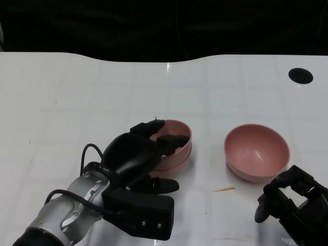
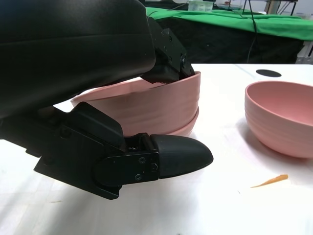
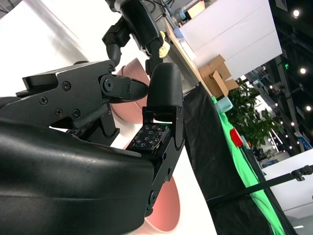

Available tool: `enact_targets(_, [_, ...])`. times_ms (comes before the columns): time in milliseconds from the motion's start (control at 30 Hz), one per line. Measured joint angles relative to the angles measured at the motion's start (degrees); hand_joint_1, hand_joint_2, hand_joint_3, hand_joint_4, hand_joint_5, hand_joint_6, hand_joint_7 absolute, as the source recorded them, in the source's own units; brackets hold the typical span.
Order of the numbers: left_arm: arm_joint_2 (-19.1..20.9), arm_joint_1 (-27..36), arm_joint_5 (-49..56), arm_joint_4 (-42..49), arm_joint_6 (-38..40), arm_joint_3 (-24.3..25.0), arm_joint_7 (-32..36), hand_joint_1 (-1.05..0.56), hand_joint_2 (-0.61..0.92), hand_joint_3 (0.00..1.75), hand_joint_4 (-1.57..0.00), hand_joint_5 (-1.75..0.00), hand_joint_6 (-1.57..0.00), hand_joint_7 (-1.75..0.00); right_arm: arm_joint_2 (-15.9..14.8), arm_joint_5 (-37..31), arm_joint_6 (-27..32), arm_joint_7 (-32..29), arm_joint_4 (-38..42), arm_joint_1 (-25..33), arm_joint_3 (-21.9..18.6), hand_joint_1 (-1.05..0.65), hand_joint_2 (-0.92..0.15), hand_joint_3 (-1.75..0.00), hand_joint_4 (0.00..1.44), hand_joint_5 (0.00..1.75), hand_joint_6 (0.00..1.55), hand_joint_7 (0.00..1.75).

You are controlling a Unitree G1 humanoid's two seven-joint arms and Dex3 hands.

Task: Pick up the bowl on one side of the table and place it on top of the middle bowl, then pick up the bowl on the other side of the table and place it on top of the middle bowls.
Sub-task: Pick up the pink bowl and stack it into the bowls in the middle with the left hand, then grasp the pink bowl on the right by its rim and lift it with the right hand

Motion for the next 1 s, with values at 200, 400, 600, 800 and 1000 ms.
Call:
enact_targets(200, [0.7,1.5,-0.2,-4.5,0.3,1.3,0.0,-0.9,0.92,0.7,-0.03,-0.01,-0.3,-0.02,0.0,-1.4,-1.5,0.0,0.0,0.0,0.1,-0.11,-0.85,-0.45,0.91,1.46,0.85,1.17])
enact_targets(400, [2.4,4.1,-2.0,-12.2,0.0,4.4,0.0,-0.88,0.92,0.62,-0.13,-0.05,-0.41,-0.04,1.1,-7.4,-13.8,0.1,3.1,-0.2,0.5,-0.14,-0.79,-0.46,0.93,1.39,0.87,1.04])
enact_targets(600, [2.3,9.3,-4.2,-17.9,-5.3,10.1,8.8,-0.4,0.91,0.08,-0.81,-0.16,-0.85,-0.06,2.2,-17.7,-35.4,-1.7,11.8,-1.7,0.7,-0.26,-0.88,-0.28,0.88,1.12,1.04,0.44])
enact_targets(800, [1.4,12.4,-16.5,-17.9,-16.2,16.4,12.1,0.06,0.64,0.82,-0.93,-0.92,-1.21,-0.24,1.5,-26.8,-53.0,-7.9,20.8,-4.2,0.4,-0.32,-0.92,-0.16,0.86,0.98,1.12,0.19])
enact_targets(1000, [2.5,20.0,-35.5,-26.1,-10.9,21.2,-2.4,0.06,0.44,1.4,-0.87,-1.73,-0.77,-1.62,-0.1,-29.1,-61.8,-10.6,25.8,-6.1,0.6,-0.35,-0.92,-0.12,0.75,0.84,1.06,0.1])
